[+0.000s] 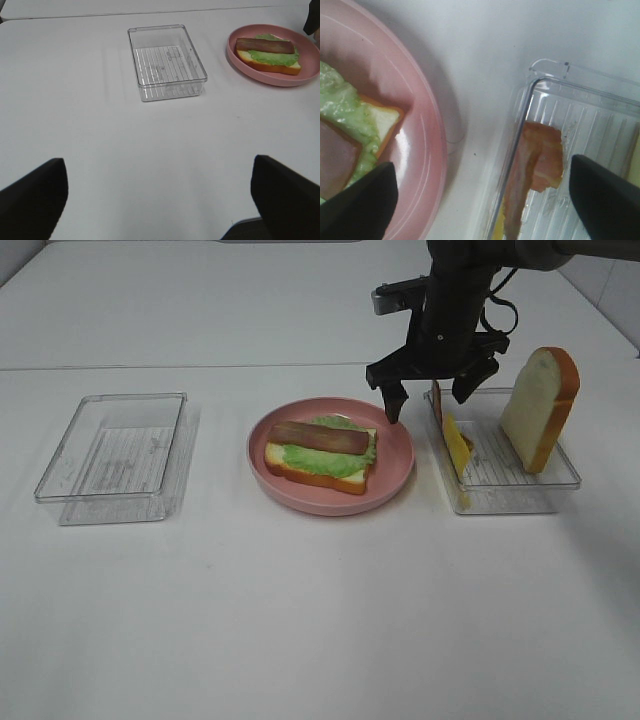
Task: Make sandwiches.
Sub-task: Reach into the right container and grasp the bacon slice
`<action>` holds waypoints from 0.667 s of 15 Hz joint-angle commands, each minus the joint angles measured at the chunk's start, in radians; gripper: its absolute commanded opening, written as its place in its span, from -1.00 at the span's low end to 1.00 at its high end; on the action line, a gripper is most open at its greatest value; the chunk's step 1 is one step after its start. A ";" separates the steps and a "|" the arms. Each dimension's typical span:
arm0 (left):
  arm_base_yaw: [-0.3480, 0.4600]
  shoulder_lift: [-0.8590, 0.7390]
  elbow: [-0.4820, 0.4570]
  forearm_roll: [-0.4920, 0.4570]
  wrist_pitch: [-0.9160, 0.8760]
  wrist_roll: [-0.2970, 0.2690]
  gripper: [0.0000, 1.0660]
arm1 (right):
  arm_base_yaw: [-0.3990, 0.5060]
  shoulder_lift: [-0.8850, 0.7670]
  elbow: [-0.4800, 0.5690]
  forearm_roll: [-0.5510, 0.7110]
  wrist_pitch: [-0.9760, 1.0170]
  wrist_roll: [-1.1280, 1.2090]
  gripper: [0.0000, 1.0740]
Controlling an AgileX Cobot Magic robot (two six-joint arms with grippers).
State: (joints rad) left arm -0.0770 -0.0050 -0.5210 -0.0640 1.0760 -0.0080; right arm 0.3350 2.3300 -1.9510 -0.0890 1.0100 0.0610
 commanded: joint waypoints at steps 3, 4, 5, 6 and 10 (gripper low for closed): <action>0.001 -0.017 0.002 0.004 -0.002 -0.002 0.71 | -0.004 0.008 -0.007 -0.034 -0.017 0.000 0.46; 0.001 -0.017 0.002 0.004 -0.002 -0.002 0.71 | -0.004 0.008 -0.007 -0.038 -0.018 0.013 0.36; 0.001 -0.017 0.002 0.004 -0.002 -0.002 0.71 | -0.004 0.008 -0.007 -0.062 -0.019 0.039 0.13; 0.001 -0.017 0.002 0.004 -0.002 -0.002 0.71 | -0.004 0.008 -0.007 -0.083 -0.020 0.053 -0.20; 0.001 -0.017 0.002 0.004 -0.002 -0.002 0.71 | -0.004 0.008 -0.007 -0.125 -0.027 0.071 -1.00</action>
State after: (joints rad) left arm -0.0770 -0.0050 -0.5210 -0.0640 1.0760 -0.0080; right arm 0.3350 2.3360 -1.9510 -0.1990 0.9860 0.1220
